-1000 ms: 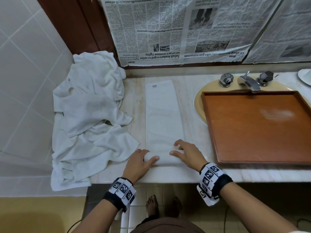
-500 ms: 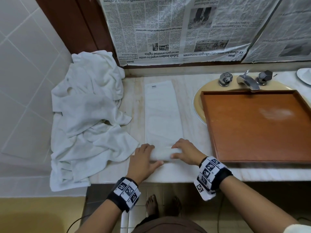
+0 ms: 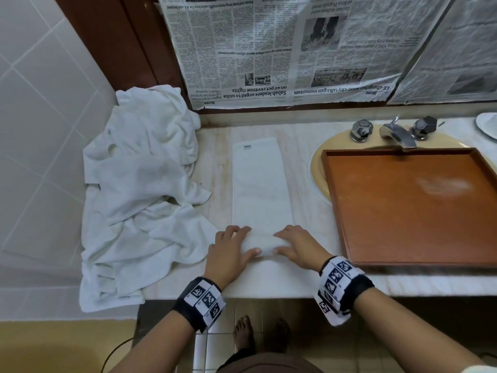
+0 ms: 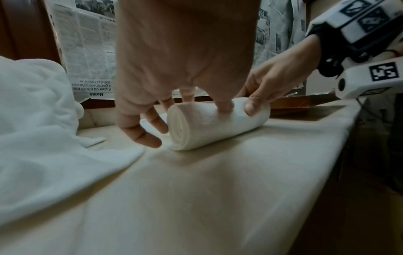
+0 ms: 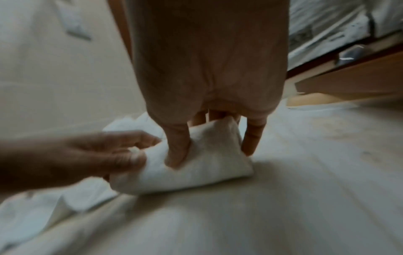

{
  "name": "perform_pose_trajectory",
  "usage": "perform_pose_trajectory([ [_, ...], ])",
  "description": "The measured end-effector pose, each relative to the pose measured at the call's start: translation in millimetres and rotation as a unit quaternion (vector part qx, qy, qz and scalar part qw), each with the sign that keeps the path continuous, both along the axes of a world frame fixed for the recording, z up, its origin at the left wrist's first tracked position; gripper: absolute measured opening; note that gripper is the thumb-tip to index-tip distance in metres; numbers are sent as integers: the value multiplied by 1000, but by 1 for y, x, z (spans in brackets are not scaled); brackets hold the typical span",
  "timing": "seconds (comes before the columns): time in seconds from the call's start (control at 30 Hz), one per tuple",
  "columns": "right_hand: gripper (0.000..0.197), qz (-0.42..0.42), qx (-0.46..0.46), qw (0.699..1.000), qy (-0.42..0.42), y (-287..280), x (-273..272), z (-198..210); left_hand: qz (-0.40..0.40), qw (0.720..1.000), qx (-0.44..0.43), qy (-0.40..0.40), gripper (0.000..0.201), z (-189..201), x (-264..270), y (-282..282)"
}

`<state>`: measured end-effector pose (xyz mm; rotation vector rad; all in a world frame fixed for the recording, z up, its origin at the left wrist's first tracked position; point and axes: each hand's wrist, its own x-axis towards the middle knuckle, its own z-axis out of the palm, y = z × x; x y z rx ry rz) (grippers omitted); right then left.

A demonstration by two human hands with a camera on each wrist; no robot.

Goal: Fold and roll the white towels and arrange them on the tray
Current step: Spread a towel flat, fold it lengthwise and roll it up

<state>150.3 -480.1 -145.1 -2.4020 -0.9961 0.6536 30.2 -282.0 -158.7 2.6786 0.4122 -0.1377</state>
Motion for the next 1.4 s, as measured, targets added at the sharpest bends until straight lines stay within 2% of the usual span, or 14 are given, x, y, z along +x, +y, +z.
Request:
perform_pose_trajectory([
  [0.07,40,-11,-10,998,59,0,6,6,-37,999,-4,-7,71,-4,-5,-1],
  [0.17,38,-54,-5,994,94,-5,-1,5,-25,994,-101,34,76,-9,-2,7],
  [0.27,39,-11,-32,988,-153,-10,-27,-5,-15,980,-188,55,59,2,11,13],
  [0.33,48,25,-50,978,-203,-11,-40,-7,-4,977,-206,57,49,5,16,13],
  [0.43,55,12,-52,993,-102,-11,-28,-10,34,977,-211,24,58,1,9,8],
  [0.6,51,-15,-47,994,95,-3,3,11,-41,998,-15,-46,71,-12,-17,-1],
  [0.7,53,-10,-66,991,117,-8,0,12,-11,994,-109,17,72,-13,-16,6],
  [0.8,61,-53,-45,997,-18,-13,-20,5,14,974,-217,56,77,-10,-6,15],
  [0.87,64,-14,-46,990,-131,-13,-34,-1,24,974,-219,60,79,-12,-1,19],
  [0.93,65,24,-51,986,-154,-12,-38,-4,46,973,-217,66,75,-10,3,19],
  [1.07,60,21,-72,997,-25,-5,-20,1,49,983,-175,35,49,-2,-1,9],
  [1.27,56,12,-88,982,169,-5,3,12,-53,998,-22,17,62,1,-21,-3],
  [1.33,64,10,-102,989,103,-8,-10,10,-50,998,-34,34,57,-1,-17,-2],
  [1.4,64,7,-97,992,-78,-10,-28,8,-34,992,-95,74,66,-6,-8,4],
])
